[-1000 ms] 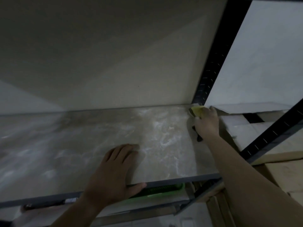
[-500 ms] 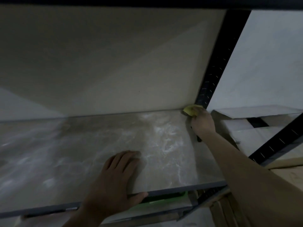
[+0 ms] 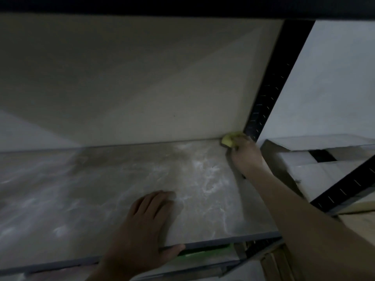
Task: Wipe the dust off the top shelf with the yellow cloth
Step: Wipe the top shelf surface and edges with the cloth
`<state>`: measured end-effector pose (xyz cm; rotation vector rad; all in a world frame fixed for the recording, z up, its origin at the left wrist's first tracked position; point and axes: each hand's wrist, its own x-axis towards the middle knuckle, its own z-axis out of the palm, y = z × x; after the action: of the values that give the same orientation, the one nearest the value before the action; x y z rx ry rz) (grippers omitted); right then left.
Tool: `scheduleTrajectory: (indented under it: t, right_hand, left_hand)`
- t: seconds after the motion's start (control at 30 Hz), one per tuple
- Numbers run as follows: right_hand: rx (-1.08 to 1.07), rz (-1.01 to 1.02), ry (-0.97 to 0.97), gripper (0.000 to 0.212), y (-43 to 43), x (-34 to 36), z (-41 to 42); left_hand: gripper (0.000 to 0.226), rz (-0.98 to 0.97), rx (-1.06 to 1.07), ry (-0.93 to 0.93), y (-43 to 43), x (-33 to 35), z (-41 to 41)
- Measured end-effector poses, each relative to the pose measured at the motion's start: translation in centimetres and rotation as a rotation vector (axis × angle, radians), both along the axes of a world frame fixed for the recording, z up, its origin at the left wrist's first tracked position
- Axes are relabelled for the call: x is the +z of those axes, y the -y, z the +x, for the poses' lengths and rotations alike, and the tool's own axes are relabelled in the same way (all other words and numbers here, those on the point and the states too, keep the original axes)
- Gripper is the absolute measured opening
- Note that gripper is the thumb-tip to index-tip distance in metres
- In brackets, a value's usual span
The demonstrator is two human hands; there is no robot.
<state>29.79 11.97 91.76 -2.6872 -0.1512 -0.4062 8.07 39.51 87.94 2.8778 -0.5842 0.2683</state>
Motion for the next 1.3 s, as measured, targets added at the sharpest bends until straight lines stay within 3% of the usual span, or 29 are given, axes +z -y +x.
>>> scheduleTrajectory:
  t: [0.07,0.2,0.3,0.37,0.43,0.63,0.67,0.8,0.83,0.9,0.97,1.0,1.03,1.2,1.3]
  right_hand:
    - [0.126,-0.031,0.031,0.033,-2.0,-0.1,-2.2]
    - [0.288,0.076,-0.121,0.028,-2.8,0.5,-4.8]
    - [0.038,0.117,0.013,0.029,0.2,0.7,-2.4]
    - [-0.164,0.122,-0.057,0.027,1.8,-0.1,-1.6]
    - [-0.231,0.061,-0.107,0.030,1.8,-0.9,-2.3]
    - [0.099,-0.015,-0.032,0.028,1.4,-1.4,-9.7]
    - [0.067,-0.002,-0.066,0.025,2.3,-1.6,-9.7]
    - [-0.539,0.146,-0.161,0.027,5.3,-1.5,-6.1]
    - [-0.521,0.067,-0.183,0.029,4.4,-1.1,-5.9]
    - [-0.250,-0.063,-0.175,0.028,0.7,-0.2,-7.3]
    - [0.092,-0.038,-0.014,0.033,-1.3,-0.7,-9.7]
    - [0.157,-0.022,0.013,0.036,-1.0,-1.1,-10.5]
    - [0.146,-0.005,0.034,0.036,0.0,-1.2,-10.7]
    - [-0.307,0.020,-0.011,0.036,4.9,-1.8,-5.7]
    - [-0.283,-0.084,-0.020,0.038,3.2,-1.5,-3.6]
  left_hand:
    - [0.087,0.000,0.009,-0.008,-0.1,-0.1,0.0]
    - [0.087,-0.002,-0.005,0.007,0.0,-0.2,0.0]
    - [0.086,-0.008,-0.012,0.027,0.1,0.2,-0.1]
    - [0.087,-0.011,-0.007,0.026,0.1,0.4,-0.2]
    - [0.087,0.000,-0.010,0.039,0.1,0.4,-0.2]
    - [0.086,-0.007,-0.012,0.064,0.1,0.1,-0.1]
    - [0.085,-0.011,-0.012,0.062,0.1,0.2,-0.1]
    - [0.083,-0.027,-0.008,0.020,0.1,0.1,-0.1]
    - [0.084,-0.026,-0.001,0.005,0.0,0.1,-0.1]
    - [0.086,-0.017,0.007,-0.016,0.0,0.0,0.0]
    - [0.085,-0.021,0.006,-0.015,-0.2,-0.1,0.0]
    - [0.085,-0.023,0.003,-0.003,-0.2,0.0,0.1]
    - [0.084,-0.025,-0.001,0.009,-0.2,0.0,0.2]
    - [0.081,-0.028,-0.014,0.004,0.0,0.2,0.1]
    - [0.083,-0.013,0.005,-0.019,-0.1,0.1,0.0]
